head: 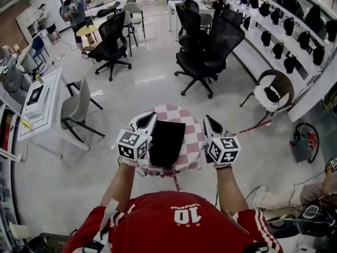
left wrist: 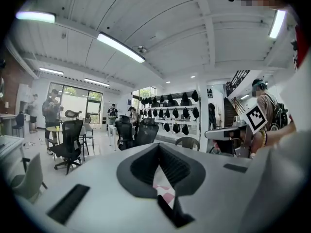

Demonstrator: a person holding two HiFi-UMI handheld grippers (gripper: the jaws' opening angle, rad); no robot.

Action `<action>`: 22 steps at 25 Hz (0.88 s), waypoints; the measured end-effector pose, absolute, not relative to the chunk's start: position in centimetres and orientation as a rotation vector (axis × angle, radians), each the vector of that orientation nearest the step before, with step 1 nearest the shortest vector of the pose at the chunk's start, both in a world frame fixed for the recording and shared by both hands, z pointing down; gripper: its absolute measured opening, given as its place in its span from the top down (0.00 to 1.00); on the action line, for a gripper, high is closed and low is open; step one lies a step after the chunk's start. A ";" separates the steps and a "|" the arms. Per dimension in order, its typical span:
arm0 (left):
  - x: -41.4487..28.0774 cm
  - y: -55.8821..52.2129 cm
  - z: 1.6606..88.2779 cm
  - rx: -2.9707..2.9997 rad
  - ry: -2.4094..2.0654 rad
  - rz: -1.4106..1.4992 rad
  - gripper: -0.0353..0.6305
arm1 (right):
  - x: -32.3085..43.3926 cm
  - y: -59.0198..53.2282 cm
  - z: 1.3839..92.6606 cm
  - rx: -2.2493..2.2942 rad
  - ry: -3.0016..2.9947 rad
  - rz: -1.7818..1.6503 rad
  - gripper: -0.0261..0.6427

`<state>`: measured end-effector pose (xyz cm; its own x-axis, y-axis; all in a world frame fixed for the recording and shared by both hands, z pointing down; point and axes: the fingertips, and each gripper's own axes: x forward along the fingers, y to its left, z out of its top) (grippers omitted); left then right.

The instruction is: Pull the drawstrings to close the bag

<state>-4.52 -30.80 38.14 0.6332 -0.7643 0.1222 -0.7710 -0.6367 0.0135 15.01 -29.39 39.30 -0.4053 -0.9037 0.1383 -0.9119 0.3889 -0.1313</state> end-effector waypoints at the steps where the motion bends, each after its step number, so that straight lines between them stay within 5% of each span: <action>1: -4.5 -30.7 37.7 2.778 -1.321 0.151 0.94 | 15.1 -29.3 38.8 1.700 -2.578 0.266 0.94; 22: -4.4 -29.1 36.2 2.784 -1.366 0.121 0.94 | 15.6 -27.6 36.2 1.750 -2.581 0.165 0.94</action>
<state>-4.40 -29.10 36.15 0.6099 -0.7877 0.0868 -0.7907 -0.6123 -0.0003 15.62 -27.60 36.24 -0.3715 -0.9254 0.0749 -0.9274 0.3661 -0.0769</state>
